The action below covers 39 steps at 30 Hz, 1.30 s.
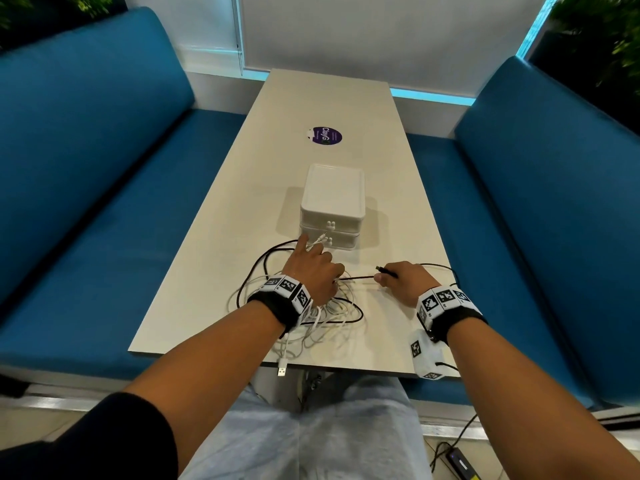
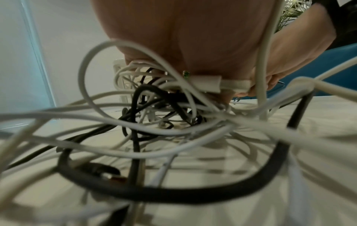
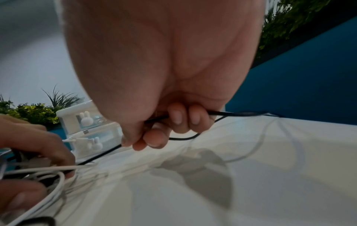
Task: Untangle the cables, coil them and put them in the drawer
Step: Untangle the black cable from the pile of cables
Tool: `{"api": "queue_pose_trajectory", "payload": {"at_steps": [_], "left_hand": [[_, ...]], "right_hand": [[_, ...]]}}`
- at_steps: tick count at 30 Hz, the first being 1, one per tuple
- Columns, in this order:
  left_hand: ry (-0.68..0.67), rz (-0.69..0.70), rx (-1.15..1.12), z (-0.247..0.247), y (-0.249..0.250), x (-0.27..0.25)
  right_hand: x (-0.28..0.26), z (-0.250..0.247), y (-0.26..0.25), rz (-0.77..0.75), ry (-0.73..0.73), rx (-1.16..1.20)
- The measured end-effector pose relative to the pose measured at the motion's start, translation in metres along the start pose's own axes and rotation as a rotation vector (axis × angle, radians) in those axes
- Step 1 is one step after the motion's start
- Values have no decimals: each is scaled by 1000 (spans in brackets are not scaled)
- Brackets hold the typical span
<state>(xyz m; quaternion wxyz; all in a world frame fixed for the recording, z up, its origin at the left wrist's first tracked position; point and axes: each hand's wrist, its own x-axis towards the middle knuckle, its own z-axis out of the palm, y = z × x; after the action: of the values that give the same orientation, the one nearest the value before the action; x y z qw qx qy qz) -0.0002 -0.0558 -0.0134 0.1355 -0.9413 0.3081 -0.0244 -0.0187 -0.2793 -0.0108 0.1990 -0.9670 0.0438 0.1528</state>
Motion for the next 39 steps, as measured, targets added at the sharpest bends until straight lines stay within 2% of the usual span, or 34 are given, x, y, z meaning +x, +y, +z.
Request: {"api": "queue_pose_trajectory", "payload": {"at_steps": [11,17,25,30,39], "left_hand": [[7,22,-22,5,-4,-1],[4,-13,28,7,-18,-5],[105,-32,-50,5,-6,-1],[155,4,-137,5,-14,-2],[134,33,-401,-8,-23,-9]], "right_hand": [[1,4,1,79,26,-101],[-9,-21,29,230,110,-187],[-34,-22,43,416,157,-429],[-32,-16,24,373,184,-352],[-19,17,-14,59,56,12]]}}
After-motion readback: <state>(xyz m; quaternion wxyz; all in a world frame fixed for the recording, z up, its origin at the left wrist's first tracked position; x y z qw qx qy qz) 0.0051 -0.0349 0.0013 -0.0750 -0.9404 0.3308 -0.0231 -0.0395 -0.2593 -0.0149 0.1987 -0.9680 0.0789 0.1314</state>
